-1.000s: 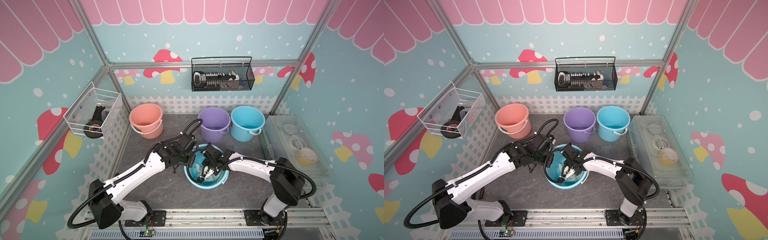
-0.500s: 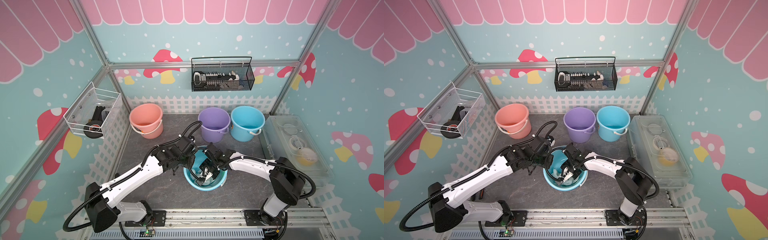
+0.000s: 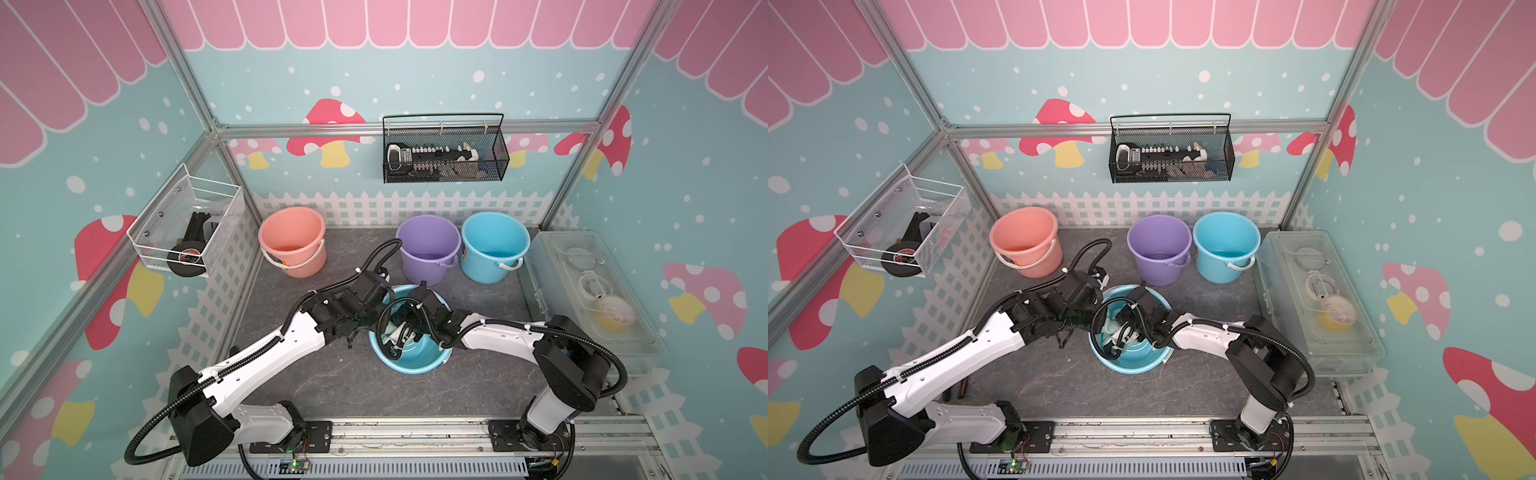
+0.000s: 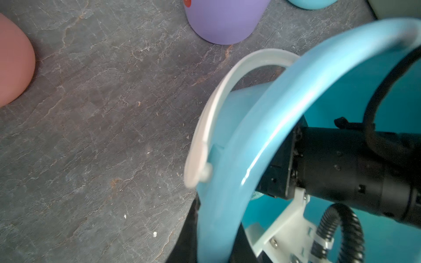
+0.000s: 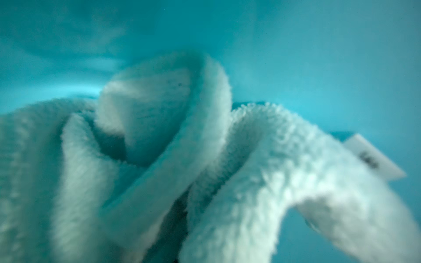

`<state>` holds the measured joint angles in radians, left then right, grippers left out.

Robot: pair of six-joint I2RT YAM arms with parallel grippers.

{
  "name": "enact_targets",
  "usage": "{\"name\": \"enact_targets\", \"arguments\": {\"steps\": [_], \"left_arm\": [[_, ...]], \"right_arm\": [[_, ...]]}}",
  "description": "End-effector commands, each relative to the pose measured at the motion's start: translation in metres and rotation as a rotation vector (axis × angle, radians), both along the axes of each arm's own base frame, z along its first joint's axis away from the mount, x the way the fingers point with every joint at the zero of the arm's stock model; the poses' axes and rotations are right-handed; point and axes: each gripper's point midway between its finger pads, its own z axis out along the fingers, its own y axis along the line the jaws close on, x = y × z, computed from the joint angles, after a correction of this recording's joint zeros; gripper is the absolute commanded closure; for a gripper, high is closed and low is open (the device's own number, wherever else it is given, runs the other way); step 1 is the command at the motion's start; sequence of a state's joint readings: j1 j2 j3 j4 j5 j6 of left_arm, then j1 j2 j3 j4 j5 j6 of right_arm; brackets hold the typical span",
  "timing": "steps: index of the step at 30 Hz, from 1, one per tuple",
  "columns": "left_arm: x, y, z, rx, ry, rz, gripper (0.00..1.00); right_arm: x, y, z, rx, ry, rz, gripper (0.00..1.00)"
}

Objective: Wipe the inside of the bucket with a cloth
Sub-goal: Wipe the dirt from the inside of the bucket.

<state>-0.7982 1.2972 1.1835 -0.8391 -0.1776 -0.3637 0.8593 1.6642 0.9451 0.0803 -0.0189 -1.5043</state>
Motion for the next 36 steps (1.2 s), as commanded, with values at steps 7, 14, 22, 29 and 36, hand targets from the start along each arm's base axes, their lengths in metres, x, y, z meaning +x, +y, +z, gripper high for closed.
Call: {"name": "enact_targets", "arguments": {"steps": [7,14,22,29,36], "left_arm": [[0.008,-0.001,0.014,-0.04,-0.058,0.041,1.0],[0.008,0.003,0.015,-0.024,-0.066,0.049,1.0],[0.008,0.005,0.014,-0.013,-0.072,0.047,1.0],[0.009,0.003,0.013,-0.033,-0.08,0.049,1.0],[0.007,-0.005,0.011,-0.072,-0.067,0.031,1.0]], "right_arm": [[0.019,-0.054,-0.001,-0.315,-0.177,-0.104,1.0],[-0.005,-0.092,-0.017,-0.531,-0.013,-0.155,1.0],[-0.074,-0.108,-0.035,-0.567,0.375,-0.106,1.0],[-0.129,-0.086,-0.036,-0.45,0.692,0.013,1.0],[-0.142,-0.038,-0.021,-0.221,0.802,0.134,1.0]]}}
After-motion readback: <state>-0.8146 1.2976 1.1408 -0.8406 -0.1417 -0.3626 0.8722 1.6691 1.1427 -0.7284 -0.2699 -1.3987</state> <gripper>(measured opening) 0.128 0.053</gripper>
